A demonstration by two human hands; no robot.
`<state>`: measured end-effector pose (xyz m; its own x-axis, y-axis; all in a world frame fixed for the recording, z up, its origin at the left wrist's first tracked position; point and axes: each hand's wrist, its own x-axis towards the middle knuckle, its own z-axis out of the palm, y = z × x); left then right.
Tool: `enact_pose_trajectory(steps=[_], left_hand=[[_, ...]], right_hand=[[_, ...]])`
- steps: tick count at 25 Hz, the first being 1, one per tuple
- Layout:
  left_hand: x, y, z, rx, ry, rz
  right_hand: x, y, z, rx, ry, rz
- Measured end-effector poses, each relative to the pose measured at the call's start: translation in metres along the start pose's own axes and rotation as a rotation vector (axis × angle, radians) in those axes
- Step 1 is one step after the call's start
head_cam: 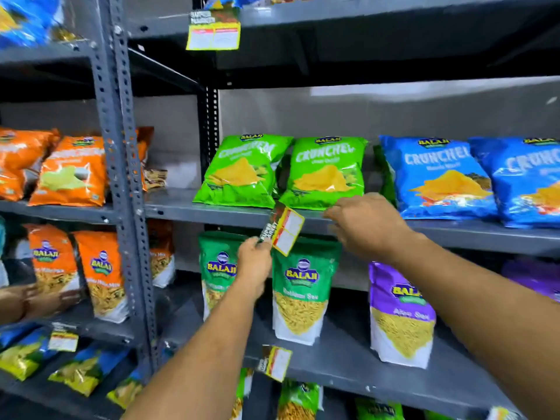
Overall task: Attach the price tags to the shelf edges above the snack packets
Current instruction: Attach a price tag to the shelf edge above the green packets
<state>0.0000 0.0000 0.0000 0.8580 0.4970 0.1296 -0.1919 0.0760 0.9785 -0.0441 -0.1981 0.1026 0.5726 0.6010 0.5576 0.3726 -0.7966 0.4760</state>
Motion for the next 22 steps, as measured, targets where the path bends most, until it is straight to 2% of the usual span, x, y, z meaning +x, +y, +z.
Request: enact_pose_trajectory(steps=[1,3,5,8,11,14,18,22], left_hand=[[0.001,-0.003,0.001,-0.054,-0.041,0.023],[0.012,-0.005,0.002,-0.227,-0.099,-0.052],[0.022,-0.009,0.001,-0.349,-0.124,-0.095],[0.027,-0.003,-0.003,-0.425,-0.150,-0.154],[0.030,-0.006,-0.006,-0.387,-0.199,-0.130],[0.032,-0.013,-0.018,-0.336,-0.238,0.001],[0.032,-0.013,-0.032,-0.180,-0.203,0.159],[0.032,0.000,-0.031,-0.116,-0.208,0.247]], right_hand=[[0.013,-0.015,0.006,0.049,-0.005,0.034],[0.041,-0.039,0.016,0.156,0.032,0.079],[0.064,-0.059,0.026,0.222,-0.006,0.130],[0.087,-0.063,0.038,0.320,-0.036,0.240],[0.094,-0.066,0.044,0.459,-0.012,0.379],[0.080,-0.066,0.050,0.627,0.043,0.466],[0.042,-0.081,0.068,0.820,0.067,0.652],[0.032,-0.088,0.084,0.993,0.183,0.894]])
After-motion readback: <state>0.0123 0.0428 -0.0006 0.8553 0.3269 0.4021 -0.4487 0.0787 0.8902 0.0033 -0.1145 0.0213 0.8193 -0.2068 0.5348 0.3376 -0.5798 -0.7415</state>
